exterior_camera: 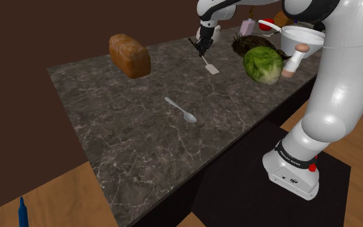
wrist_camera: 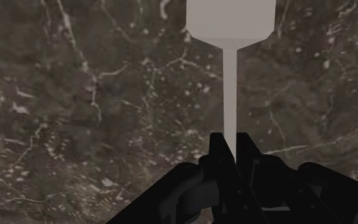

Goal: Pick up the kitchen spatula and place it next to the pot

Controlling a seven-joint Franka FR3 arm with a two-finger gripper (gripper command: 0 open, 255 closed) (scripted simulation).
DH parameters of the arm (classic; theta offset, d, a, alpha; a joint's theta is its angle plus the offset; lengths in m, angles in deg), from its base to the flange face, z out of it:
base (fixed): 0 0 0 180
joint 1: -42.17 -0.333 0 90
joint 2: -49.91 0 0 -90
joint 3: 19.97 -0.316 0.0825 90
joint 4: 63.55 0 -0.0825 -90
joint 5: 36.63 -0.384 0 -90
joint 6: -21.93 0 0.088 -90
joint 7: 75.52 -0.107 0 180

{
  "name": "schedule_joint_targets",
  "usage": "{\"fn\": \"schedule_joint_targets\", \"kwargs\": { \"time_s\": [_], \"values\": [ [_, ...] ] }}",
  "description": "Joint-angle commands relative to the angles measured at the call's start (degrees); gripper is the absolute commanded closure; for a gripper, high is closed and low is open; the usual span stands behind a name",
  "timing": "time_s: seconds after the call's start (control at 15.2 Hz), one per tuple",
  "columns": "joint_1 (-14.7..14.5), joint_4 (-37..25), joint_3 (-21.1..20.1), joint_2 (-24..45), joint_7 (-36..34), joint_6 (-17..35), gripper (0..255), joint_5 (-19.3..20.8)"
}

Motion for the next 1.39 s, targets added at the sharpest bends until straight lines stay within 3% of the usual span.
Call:
{"fn": "schedule_joint_targets", "kwargs": {
  "time_s": [0.0,1.32],
  "values": [
    [-0.1,-0.5,0.1,-0.8,-0.2,-1.3,255,0.2],
    [0.1,-12.2,0.5,-3.4,-1.0,-15.5,255,1.1]
  ]
}}
